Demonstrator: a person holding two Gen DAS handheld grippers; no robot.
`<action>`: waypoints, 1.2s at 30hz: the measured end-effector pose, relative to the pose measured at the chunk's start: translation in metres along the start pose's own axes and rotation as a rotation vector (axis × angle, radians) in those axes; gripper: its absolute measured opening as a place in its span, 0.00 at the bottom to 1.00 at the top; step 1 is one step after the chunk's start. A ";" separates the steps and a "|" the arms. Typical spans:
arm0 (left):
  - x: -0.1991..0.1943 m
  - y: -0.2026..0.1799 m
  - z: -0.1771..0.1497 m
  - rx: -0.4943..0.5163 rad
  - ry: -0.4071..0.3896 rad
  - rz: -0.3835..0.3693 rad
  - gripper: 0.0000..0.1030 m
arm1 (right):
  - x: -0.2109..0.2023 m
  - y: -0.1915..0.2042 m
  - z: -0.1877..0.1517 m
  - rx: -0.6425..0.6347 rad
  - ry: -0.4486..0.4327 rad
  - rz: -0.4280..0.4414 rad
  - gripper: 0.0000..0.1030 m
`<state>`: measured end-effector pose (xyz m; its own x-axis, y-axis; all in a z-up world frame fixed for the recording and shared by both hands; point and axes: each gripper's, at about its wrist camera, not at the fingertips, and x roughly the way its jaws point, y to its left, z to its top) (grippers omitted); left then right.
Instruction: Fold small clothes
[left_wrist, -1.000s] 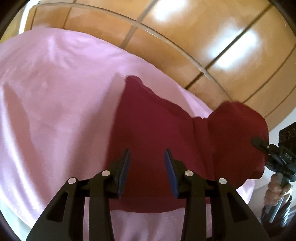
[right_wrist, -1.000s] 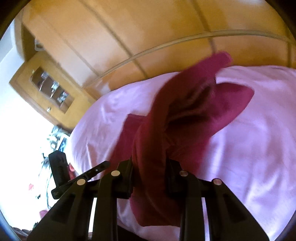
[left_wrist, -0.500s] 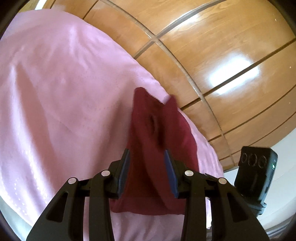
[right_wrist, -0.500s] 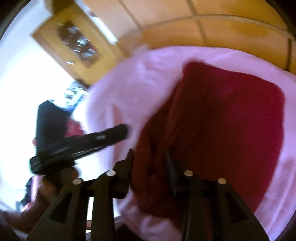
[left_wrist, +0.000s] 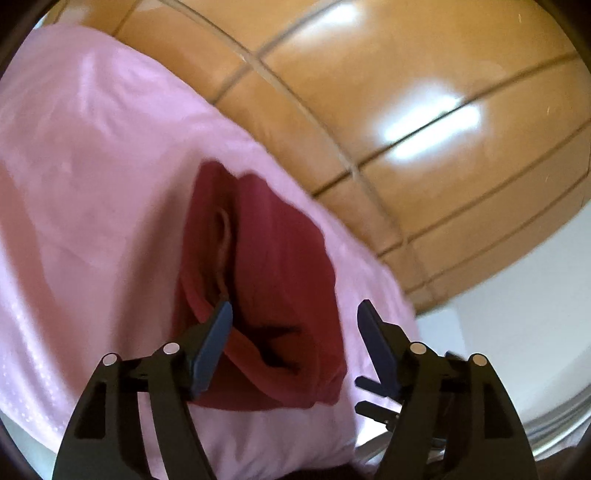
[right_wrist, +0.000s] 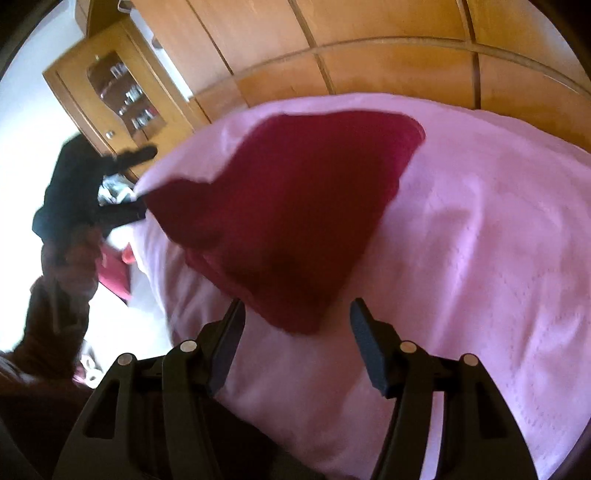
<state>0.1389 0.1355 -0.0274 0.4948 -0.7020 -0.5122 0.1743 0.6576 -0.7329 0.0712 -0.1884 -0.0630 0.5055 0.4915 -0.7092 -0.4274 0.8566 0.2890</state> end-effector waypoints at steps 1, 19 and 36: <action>0.008 -0.004 -0.002 0.014 0.031 0.029 0.67 | 0.003 0.003 -0.003 -0.008 0.003 -0.002 0.58; 0.026 0.032 -0.050 0.066 0.102 0.299 0.07 | 0.043 0.028 -0.007 -0.204 0.047 -0.116 0.21; 0.046 -0.055 0.015 0.267 -0.122 0.322 0.21 | -0.003 -0.027 0.091 0.157 -0.180 0.066 0.44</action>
<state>0.1648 0.0716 -0.0042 0.6541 -0.4225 -0.6274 0.2006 0.8967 -0.3946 0.1496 -0.1986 -0.0098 0.6117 0.5550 -0.5637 -0.3490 0.8288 0.4373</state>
